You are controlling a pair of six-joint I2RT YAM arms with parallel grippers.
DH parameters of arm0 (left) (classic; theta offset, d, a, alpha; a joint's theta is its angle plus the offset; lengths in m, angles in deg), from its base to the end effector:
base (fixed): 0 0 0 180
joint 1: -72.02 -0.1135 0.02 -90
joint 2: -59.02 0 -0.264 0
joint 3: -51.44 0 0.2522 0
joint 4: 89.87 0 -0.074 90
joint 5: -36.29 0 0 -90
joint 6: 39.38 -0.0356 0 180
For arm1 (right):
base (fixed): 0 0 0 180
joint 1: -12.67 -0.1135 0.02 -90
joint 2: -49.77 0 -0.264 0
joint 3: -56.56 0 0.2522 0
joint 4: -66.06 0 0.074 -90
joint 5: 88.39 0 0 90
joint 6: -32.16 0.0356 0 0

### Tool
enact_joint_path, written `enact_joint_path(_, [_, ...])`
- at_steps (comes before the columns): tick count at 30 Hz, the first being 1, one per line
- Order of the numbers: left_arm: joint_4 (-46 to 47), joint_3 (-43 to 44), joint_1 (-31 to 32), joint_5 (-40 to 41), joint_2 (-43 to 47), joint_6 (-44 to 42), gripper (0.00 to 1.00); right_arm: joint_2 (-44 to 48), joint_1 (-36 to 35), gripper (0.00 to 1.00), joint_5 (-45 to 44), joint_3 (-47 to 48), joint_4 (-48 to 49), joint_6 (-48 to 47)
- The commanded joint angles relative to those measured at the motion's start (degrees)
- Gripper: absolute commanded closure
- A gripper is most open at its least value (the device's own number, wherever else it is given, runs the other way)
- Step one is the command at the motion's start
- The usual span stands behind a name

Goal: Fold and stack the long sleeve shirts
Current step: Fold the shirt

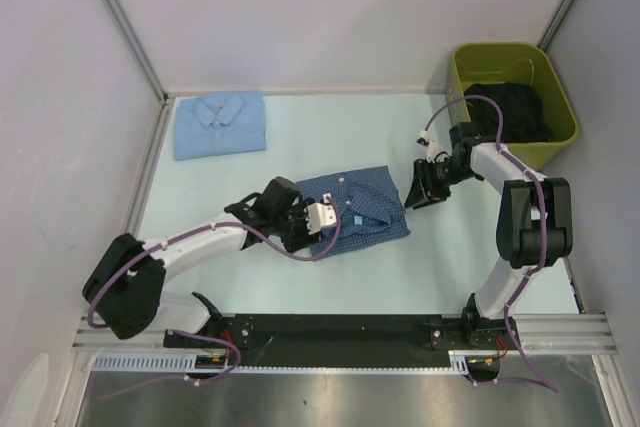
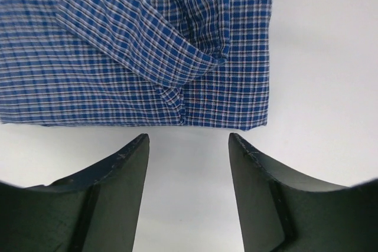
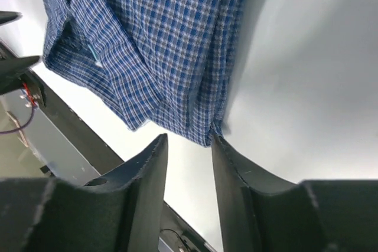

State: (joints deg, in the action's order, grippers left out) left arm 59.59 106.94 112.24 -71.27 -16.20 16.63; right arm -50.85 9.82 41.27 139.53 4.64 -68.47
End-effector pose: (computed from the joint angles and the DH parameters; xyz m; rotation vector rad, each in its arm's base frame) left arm 0.1909 -0.1755 0.2007 1.5766 1.8591 -0.4231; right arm 0.3267 0.0390 0.1969 -0.4167 2.7184 0.9710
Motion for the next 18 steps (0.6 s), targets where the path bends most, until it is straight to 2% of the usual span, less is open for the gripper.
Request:
enact_joint_path(1, [3.24,2.82,0.64,0.95,-5.97,-1.07,0.37,-2.91,-1.37,0.57,3.14,2.94,4.15,3.95])
enact_joint_path(4, [4.47,3.7,0.91,2.7,-9.84,-1.16,0.38,-5.37,-2.5,0.54,3.67,3.3,6.52,6.06])
enact_joint_path(7, [6.14,3.53,0.91,3.68,-10.3,-0.98,0.52,-7.66,-3.91,0.58,3.67,3.04,6.97,5.8])
enact_joint_path(8, [5.79,3.7,0.99,3.15,-10.3,-0.98,0.59,-8.18,-4.44,0.64,3.67,2.95,6.53,5.45])
enact_joint_path(9, [5.27,3.79,0.91,3.06,-10.21,-0.98,0.73,-8.45,-4.53,0.79,3.76,2.69,6.18,4.75])
enact_joint_path(10, [4.65,3.97,0.91,2.63,-10.12,-1.24,0.8,-8.45,-4.62,0.86,3.58,2.34,5.83,4.22])
enact_joint_path(11, [3.43,3.79,0.91,2.53,-9.77,-1.68,0.92,-8.28,-4.62,0.93,3.32,1.38,4.87,3.7])
enact_joint_path(12, [3.15,3.53,0.99,3.05,-9.51,-2.12,0.97,-7.84,-4.53,1.0,2.71,0.58,4.25,2.91])
enact_joint_path(13, [3.07,2.74,0.73,3.84,-9.42,-2.91,1.0,-7.49,-4.7,1.0,2.36,-0.21,3.63,1.33])
enact_joint_path(16, [2.63,3.35,-2.24,4.47,-9.68,-2.13,1.0,-6.52,-4.88,1.0,2.7,-4.34,1.52,0.09])
enact_joint_path(17, [1.06,4.74,-3.39,4.12,-9.16,-0.91,0.87,-6.26,-5.06,1.0,3.14,-5.56,1.08,0.35])
enact_joint_path(18, [-0.18,5.37,-4.53,0.46,-8.2,0.5,0.75,-6.08,-6.01,1.0,4.36,-7.23,0.9,0.7])
